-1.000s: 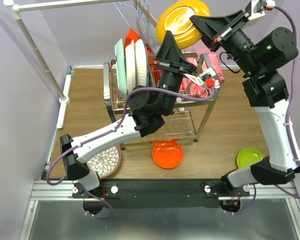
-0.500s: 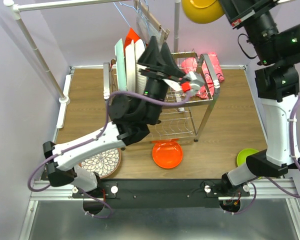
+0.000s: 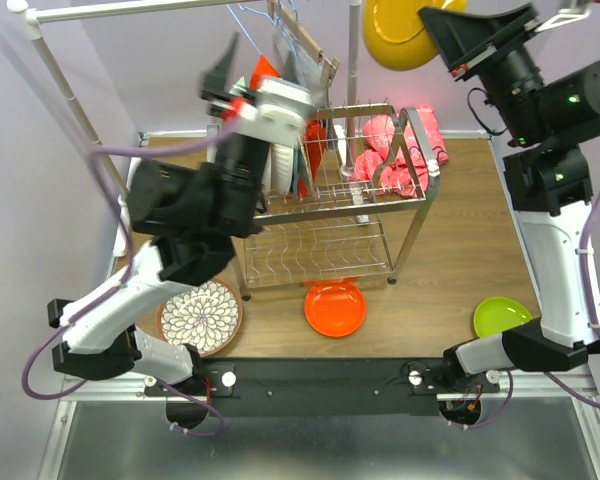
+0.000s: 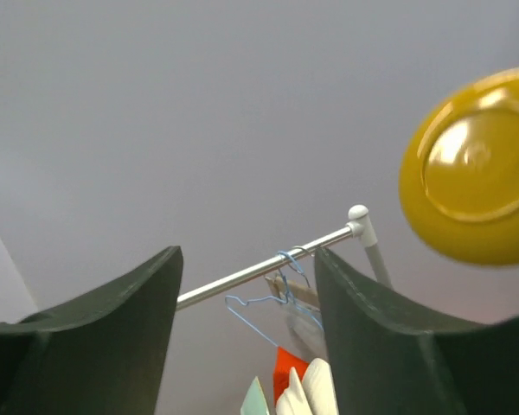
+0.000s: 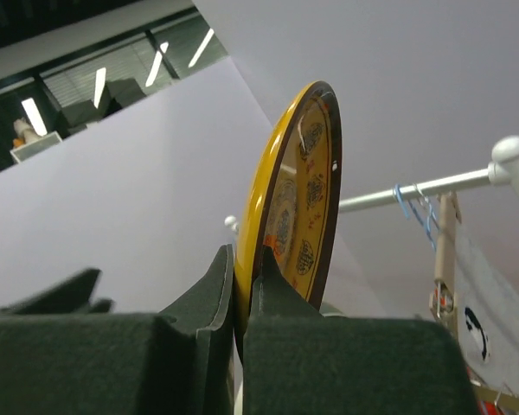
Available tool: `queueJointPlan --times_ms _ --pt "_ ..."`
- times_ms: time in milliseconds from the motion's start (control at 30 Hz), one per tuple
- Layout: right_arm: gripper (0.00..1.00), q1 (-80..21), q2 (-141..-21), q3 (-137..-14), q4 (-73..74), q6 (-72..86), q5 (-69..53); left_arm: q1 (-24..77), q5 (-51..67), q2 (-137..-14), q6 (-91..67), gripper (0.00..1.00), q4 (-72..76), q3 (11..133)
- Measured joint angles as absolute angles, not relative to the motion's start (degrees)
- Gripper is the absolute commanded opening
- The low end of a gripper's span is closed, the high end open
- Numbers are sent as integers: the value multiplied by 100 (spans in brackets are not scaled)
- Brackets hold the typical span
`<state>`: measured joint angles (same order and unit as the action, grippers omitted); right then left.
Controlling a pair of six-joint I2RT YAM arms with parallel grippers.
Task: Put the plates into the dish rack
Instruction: Insert the plate into the dish rack
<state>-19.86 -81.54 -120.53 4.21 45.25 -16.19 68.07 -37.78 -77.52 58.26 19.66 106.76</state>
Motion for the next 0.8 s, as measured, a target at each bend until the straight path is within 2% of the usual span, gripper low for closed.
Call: queueJointPlan --times_ms 100,267,567,800 --pt "1 -1986 -8191 -11745 528 4589 -1828 6667 -3809 -7721 4849 74 1225 11496" --pt "1 -1986 -8241 -11360 829 4613 -2121 6453 -3865 -7244 3642 75 593 11749" --pt "1 -2368 -8237 -10965 1472 4506 -2303 6370 -4250 -6233 2515 75 447 10667" --pt "1 -3037 -8239 -10890 2121 4281 -1750 6370 -4560 -5795 2156 75 475 9819"
